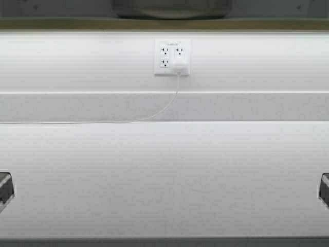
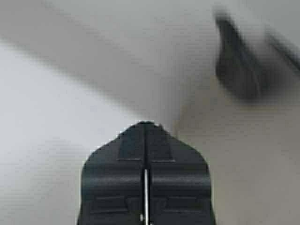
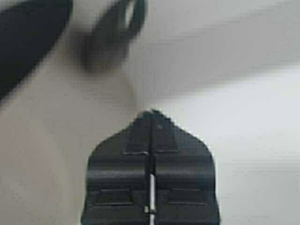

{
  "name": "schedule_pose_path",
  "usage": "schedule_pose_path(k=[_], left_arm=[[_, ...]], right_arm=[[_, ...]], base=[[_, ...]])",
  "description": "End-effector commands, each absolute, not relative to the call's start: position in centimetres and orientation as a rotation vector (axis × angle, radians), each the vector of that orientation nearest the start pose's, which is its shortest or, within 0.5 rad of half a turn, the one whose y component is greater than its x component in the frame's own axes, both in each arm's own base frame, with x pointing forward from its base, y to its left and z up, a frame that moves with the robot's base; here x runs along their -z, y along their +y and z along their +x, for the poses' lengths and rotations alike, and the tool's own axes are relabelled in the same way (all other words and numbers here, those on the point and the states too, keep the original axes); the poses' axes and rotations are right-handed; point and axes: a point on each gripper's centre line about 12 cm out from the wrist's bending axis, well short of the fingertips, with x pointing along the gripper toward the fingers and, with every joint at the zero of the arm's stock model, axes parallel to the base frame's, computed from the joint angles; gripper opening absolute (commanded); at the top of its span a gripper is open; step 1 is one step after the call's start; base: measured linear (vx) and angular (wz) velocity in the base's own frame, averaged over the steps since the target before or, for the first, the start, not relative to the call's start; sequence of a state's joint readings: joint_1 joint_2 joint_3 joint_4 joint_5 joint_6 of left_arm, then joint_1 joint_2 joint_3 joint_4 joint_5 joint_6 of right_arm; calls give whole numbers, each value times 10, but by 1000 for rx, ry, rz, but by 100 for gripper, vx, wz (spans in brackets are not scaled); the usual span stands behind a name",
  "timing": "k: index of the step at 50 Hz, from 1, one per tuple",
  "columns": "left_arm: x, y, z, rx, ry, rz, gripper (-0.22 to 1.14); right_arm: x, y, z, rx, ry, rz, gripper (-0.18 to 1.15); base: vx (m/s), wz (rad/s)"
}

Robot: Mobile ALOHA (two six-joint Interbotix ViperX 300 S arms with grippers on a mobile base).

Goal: Open the cabinet, put the pot inside, then close it

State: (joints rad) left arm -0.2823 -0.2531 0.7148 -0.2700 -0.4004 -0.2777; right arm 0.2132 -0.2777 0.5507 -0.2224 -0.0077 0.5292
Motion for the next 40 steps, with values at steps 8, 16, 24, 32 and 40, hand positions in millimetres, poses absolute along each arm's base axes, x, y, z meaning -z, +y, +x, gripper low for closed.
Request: schedule_pose_path(k=[8,16,24,32,40], left_arm=[[-294,-107,328,238,158,-323,4],[-295,-104,319,244,170,-312,4],[-300,-105,309,263,203,-299,4],[-307,-103,301,280,206,-241,4],[-313,-104,292,300,204,-208,4]], right_arm=[[-300,102,339,-248,342,230,8],[-298,104,329,-258,352,224,8],[-294,103,323,-247,400,193,8],[-299,100,318,-247,397,165,8],[-309,96,307,-247,374,154,8]], base=[[-2,1],[-5,0],[-10,0],[-17,1],[-23,1]])
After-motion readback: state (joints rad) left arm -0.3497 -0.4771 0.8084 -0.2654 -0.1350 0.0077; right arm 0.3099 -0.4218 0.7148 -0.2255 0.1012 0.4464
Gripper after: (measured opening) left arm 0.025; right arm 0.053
